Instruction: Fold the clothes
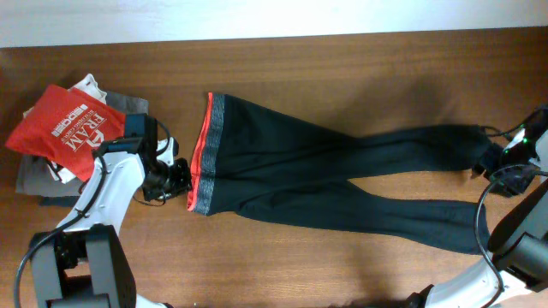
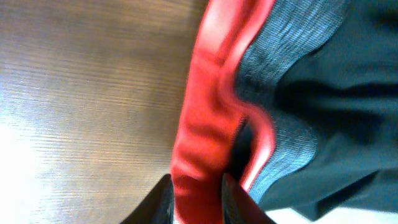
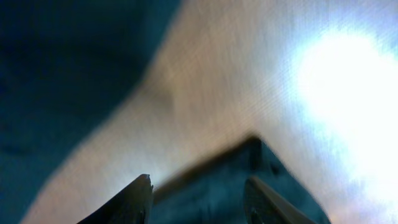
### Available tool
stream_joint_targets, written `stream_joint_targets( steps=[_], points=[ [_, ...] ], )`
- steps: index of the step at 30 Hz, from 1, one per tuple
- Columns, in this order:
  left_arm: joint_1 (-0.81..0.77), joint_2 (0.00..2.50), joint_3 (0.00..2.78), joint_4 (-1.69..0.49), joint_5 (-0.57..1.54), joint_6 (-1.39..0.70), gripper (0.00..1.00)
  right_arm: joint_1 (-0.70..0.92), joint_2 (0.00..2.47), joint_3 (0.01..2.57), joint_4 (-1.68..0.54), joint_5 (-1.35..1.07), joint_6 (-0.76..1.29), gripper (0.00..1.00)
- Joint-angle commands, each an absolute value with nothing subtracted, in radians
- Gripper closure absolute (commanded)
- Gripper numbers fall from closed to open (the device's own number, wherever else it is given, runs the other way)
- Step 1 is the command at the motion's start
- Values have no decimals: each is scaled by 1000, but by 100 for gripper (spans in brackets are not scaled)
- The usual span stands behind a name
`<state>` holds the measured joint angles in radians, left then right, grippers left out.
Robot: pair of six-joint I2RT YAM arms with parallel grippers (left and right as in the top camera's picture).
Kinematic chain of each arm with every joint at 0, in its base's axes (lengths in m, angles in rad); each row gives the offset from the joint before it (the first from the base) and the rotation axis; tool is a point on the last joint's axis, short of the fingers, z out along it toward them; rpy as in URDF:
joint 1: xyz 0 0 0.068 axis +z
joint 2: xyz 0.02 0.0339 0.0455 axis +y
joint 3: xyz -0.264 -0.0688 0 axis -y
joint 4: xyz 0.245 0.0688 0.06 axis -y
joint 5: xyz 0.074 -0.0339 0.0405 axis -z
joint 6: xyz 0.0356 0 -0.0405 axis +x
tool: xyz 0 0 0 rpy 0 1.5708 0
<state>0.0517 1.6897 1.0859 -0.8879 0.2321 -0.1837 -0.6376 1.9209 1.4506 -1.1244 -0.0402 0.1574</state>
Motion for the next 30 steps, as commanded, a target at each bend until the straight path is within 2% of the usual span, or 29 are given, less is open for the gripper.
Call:
stream_joint_targets(
  steps=[1,7,16,20,30],
  points=[
    [55,1660,1098,-933,141,-189,68,-669,1848,1444,-1190,-10,170,48],
    [55,1660,1098,-1004,136,-189,57,-749,1727,1327,-1223,-101,169,48],
    [55,1660,1097,-1022,357,-160,57,-777,1467,1058,-1125,-150,162,45],
    [58,1660,1097,-1005,432,-161,57,-777,1455,1047,-1128,-150,160,44],
    [80,1643,1097,-1059,438,-199,56,-777,1455,1044,-1125,-150,146,44]
  ],
)
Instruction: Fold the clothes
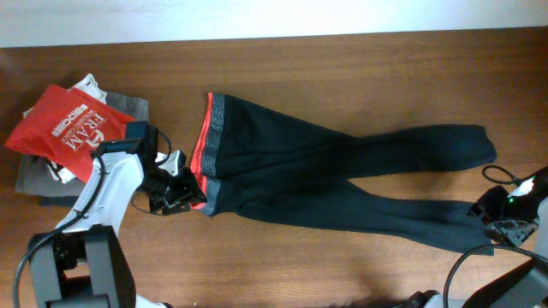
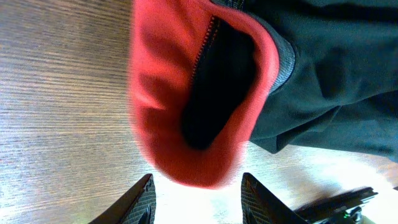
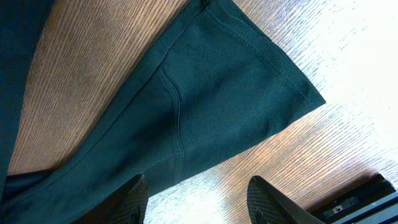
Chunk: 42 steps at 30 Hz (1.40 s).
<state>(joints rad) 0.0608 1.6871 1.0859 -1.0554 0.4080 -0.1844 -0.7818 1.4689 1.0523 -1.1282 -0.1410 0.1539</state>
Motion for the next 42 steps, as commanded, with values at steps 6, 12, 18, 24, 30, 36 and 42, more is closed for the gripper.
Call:
stream_joint_targets(
  steps=[6,12,18,24,30,36,42],
  points=[
    [128,1531,1098,-1058,434,-197,55,-777,1455,1043,-1125,-151,135,44],
    [125,1509,1052,-1046,404,-229,48,-777,1455,1043,-1122,-156,135,44],
    [125,1509,896,-911,433,-307,45,-777,1455,1043,-1122,-158,135,44],
    [125,1510,818,-767,445,-315,45,-777,1455,1043,-1122,-158,135,44],
    [125,1510,785,-649,445,-315,45,-777,1455,1043,-1122,-158,135,44],
    [125,1511,784,-621,445,-315,57,-777,1455,1043,-1121,-158,135,44],
    [125,1511,784,-674,449,-315,66,-777,1455,1043,-1121,-158,135,43]
  ],
)
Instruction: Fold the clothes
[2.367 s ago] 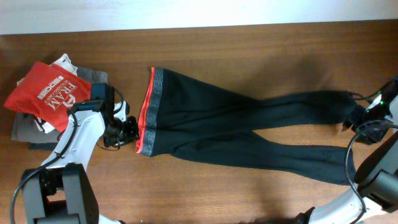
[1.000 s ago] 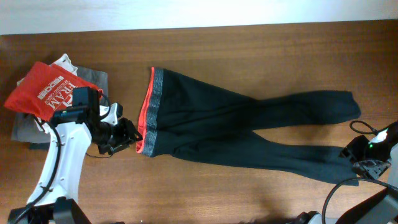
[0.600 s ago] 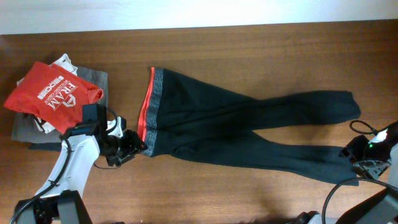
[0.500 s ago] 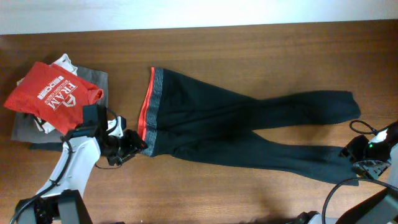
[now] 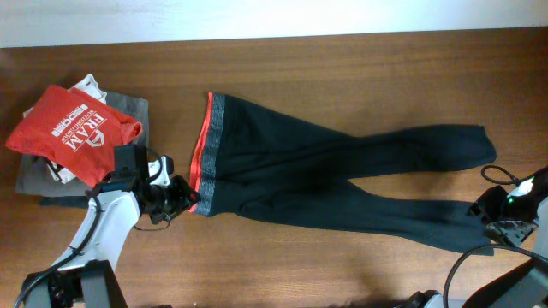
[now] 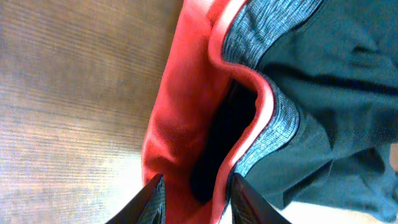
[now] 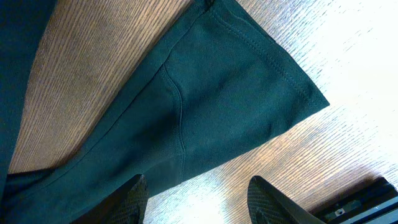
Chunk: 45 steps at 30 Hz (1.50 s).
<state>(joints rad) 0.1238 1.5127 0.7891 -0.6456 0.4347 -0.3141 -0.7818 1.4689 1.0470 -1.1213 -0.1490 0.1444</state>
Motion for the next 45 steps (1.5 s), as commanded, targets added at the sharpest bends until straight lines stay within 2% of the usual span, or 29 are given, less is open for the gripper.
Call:
stream_joint_targets(
  steps=[1,7,20,37,39,40,45],
  points=[
    [125,1511,784,-692,447,-315,65,-777,1455,1043,-1121,-158,135,43],
    [125,1511,783,-744,448,-344,50,-777,1455,1043,-1121,-158,135,44],
    [125,1511,694,-638,429,-427,50,-777,1455,1043,-1122,-158,135,44],
    [125,1510,683,-523,442,-430,50,-777,1455,1043,-1122,-159,135,44],
    [125,1511,683,-524,442,-430,51,-777,1455,1043,-1122,-158,135,44],
    [125,1510,683,-523,442,-430,55,-777,1455,1043,-1122,-158,135,43],
    [125,1510,683,-524,442,-430,81,-777,1455,1043,-1122,-158,135,44]
  ],
)
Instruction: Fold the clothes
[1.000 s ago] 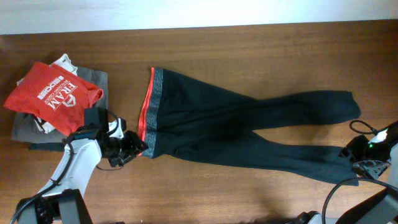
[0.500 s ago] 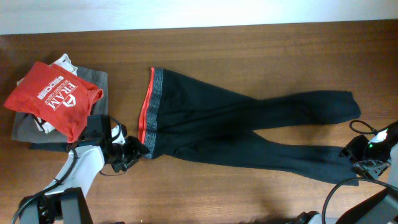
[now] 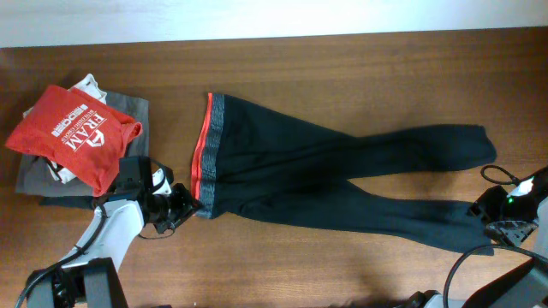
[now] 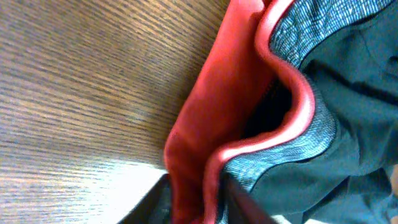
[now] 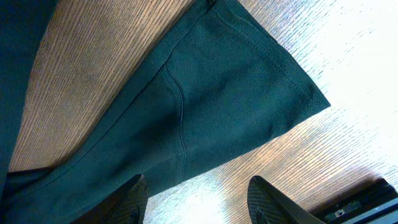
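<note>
Black leggings (image 3: 325, 175) with a red and grey waistband (image 3: 205, 145) lie spread on the wooden table, legs pointing right. My left gripper (image 3: 175, 208) is at the near corner of the waistband. In the left wrist view my left gripper (image 4: 196, 196) is shut on the red waistband edge (image 4: 217, 118), which runs down between the fingers. My right gripper (image 3: 495, 218) hovers at the near leg's cuff (image 3: 467, 227). In the right wrist view my right gripper (image 5: 199, 202) is open, the cuff (image 5: 249, 106) lying flat just ahead of it.
A pile of folded clothes topped by a red printed shirt (image 3: 73, 133) over grey garments (image 3: 38, 180) sits at the left edge. The table's far edge (image 3: 274, 41) meets a white wall. Bare wood (image 3: 300, 265) shows in front of the leggings.
My left fingers stood apart on either side of the waistband corner; now they are shut on the red edge. The left arm has shifted slightly. The right gripper has not moved.
First my left gripper gripped the waistband's near corner while my right was at the far leg's cuff. Then the left stood open by a bunched corner and the right had moved to the near leg's cuff, open. Then the left straddled the corner, and now pinches it.
</note>
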### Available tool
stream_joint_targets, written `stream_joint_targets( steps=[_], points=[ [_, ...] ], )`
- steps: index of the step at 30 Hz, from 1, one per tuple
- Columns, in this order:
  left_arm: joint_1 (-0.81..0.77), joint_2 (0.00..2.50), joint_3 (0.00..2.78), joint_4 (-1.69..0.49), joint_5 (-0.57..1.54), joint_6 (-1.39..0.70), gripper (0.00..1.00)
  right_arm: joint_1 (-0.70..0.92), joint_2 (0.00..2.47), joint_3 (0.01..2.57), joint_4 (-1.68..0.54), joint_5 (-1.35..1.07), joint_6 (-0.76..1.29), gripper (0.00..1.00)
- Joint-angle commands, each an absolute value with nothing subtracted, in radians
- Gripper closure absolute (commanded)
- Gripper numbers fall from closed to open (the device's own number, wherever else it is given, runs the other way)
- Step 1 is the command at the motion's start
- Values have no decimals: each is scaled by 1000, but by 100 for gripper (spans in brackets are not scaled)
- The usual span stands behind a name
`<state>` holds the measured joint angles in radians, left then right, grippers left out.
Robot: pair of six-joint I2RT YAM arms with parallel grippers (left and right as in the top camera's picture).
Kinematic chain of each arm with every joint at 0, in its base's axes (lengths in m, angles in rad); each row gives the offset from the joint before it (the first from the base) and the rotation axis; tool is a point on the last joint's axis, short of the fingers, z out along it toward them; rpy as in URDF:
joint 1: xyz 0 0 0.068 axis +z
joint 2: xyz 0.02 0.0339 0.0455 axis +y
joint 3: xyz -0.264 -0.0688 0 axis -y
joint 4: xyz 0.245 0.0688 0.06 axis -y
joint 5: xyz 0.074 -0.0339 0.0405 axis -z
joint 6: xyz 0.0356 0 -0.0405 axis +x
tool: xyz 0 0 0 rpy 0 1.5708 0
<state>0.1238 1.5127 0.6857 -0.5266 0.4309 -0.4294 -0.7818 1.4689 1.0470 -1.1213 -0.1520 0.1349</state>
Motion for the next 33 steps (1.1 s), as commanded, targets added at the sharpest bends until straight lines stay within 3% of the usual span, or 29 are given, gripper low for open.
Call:
stream_joint_targets(
  steps=[1,3,15,18,24,33],
  points=[
    [125,1510,683,-524,442,-430,88,-777,1455,1043,-1122,-158,135,43],
    [125,1510,683,-524,442,-430,99,-778,1455,1043,-1122,-157,135,44],
    [125,1510,683,-562,449,-414,100,-779,1462,1013,-1102,-155,139,43],
    [125,1510,683,-595,449,-414,83,-779,1462,1013,-1102,-155,139,43],
    [125,1510,680,-607,449,-414,71,-779,1462,1013,-1104,-155,139,43],
    [125,1510,637,-583,450,-426,70,-779,1462,1013,-1106,-155,138,43]
  ],
)
